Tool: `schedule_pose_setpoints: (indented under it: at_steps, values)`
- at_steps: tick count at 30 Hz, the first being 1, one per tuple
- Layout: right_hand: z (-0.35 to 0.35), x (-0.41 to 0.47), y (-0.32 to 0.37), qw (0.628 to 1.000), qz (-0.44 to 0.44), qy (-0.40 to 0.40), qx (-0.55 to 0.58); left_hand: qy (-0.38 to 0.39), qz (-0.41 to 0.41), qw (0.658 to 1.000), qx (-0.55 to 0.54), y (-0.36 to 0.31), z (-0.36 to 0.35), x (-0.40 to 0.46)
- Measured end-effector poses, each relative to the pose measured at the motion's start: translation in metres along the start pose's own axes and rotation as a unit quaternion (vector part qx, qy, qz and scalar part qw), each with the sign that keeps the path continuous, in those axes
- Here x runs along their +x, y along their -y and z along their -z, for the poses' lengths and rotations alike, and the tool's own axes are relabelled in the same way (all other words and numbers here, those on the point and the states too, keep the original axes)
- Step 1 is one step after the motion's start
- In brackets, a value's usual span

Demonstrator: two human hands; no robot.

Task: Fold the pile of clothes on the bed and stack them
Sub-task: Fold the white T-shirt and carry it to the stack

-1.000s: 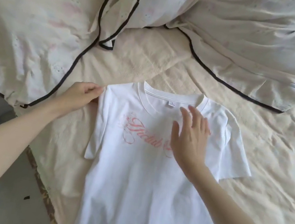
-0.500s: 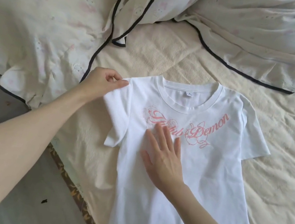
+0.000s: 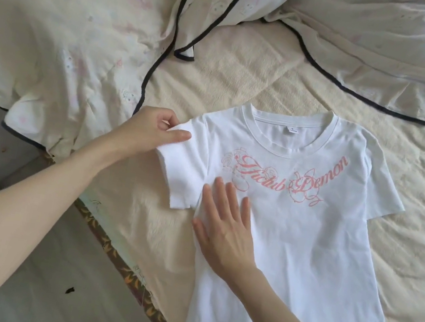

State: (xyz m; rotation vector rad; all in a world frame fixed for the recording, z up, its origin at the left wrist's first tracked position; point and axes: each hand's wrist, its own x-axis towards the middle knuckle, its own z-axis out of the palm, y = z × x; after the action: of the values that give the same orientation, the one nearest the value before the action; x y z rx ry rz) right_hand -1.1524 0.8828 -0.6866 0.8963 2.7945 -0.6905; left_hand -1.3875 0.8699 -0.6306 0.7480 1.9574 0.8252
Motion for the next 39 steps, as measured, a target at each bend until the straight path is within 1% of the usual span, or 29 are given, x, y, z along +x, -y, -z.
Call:
schedule_pose_setpoints:
  at_steps: [2, 3, 4, 6, 7, 8, 9, 10, 11, 12, 15, 18, 19, 21, 23, 25, 26, 28, 30, 32, 34, 35, 37, 39]
  values:
    - [-0.001, -0.001, -0.001, 1.0, 0.002, 0.002, 0.015, -0.034, -0.007, 0.998, 0.057, -0.013, -0.01, -0.002]
    - [-0.002, -0.003, -0.002, 0.999, -0.004, -0.003, 0.033, -0.031, -0.009, 0.998, 0.048, -0.023, -0.016, -0.004]
    - [-0.002, -0.006, -0.003, 0.998, -0.017, -0.012, 0.06, -0.006, -0.004, 1.0, -0.001, -0.033, -0.024, -0.006]
    - [0.0, -0.019, -0.007, 0.992, -0.056, -0.032, 0.108, 0.075, 0.029, 0.989, -0.123, -0.054, -0.042, -0.014]
    - [0.001, -0.027, -0.011, 0.989, -0.08, -0.038, 0.117, 0.096, 0.032, 0.986, -0.134, -0.059, -0.051, -0.017]
    - [0.002, -0.035, -0.016, 0.988, -0.101, -0.038, 0.115, 0.084, 0.019, 0.991, -0.098, -0.059, -0.06, -0.018]
    - [0.003, -0.044, -0.023, 0.988, -0.113, -0.033, 0.103, 0.04, -0.01, 0.999, -0.022, -0.055, -0.068, -0.018]
    - [0.004, -0.051, -0.03, 0.989, -0.116, -0.026, 0.088, -0.023, -0.046, 0.996, 0.069, -0.046, -0.075, -0.02]
    - [0.005, -0.057, -0.036, 0.991, -0.114, -0.013, 0.072, -0.075, -0.079, 0.984, 0.142, -0.037, -0.081, -0.026]
    - [0.006, -0.06, -0.041, 0.992, -0.11, 0.0, 0.06, -0.102, -0.114, 0.969, 0.194, -0.027, -0.088, -0.032]
    - [0.009, -0.059, -0.046, 0.995, -0.089, 0.008, 0.042, -0.113, -0.193, 0.918, 0.327, 0.008, -0.113, -0.049]
    - [0.012, -0.048, -0.047, 0.995, -0.088, 0.018, 0.041, -0.103, -0.189, 0.884, 0.414, 0.035, -0.125, -0.053]
    - [0.014, -0.044, -0.047, 0.995, -0.091, 0.014, 0.049, -0.108, -0.181, 0.878, 0.431, 0.039, -0.126, -0.053]
    - [0.021, -0.031, -0.046, 0.995, -0.079, -0.02, 0.062, -0.117, -0.166, 0.873, 0.444, 0.044, -0.127, -0.055]
    - [0.032, -0.012, -0.041, 0.996, -0.029, -0.058, 0.055, -0.116, -0.148, 0.875, 0.446, 0.047, -0.129, -0.06]
    - [0.042, 0.015, -0.035, 0.996, 0.012, -0.066, 0.053, -0.107, -0.133, 0.875, 0.454, 0.05, -0.133, -0.067]
    - [0.048, 0.03, -0.031, 0.996, 0.005, -0.061, 0.067, -0.102, -0.128, 0.872, 0.461, 0.051, -0.134, -0.07]
    - [0.061, 0.06, -0.025, 0.99, -0.045, -0.059, 0.121, -0.093, -0.118, 0.868, 0.473, 0.051, -0.135, -0.075]
    - [0.071, 0.092, -0.02, 0.985, -0.085, -0.043, 0.141, -0.086, -0.113, 0.873, 0.467, 0.051, -0.136, -0.075]
    - [0.08, 0.123, -0.016, 0.987, -0.096, 0.012, 0.132, -0.086, -0.119, 0.879, 0.455, 0.051, -0.135, -0.074]
    - [0.085, 0.147, -0.013, 0.972, -0.121, 0.061, 0.191, -0.085, -0.123, 0.88, 0.451, 0.052, -0.134, -0.074]
    - [0.086, 0.157, -0.012, 0.96, -0.141, 0.069, 0.234, -0.086, -0.124, 0.88, 0.45, 0.053, -0.134, -0.074]
    - [0.081, 0.168, -0.011, 0.942, -0.177, 0.059, 0.28, -0.091, -0.13, 0.877, 0.453, 0.054, -0.132, -0.075]
    - [0.073, 0.171, -0.012, 0.948, -0.17, 0.036, 0.266, -0.092, -0.14, 0.873, 0.458, 0.056, -0.132, -0.075]
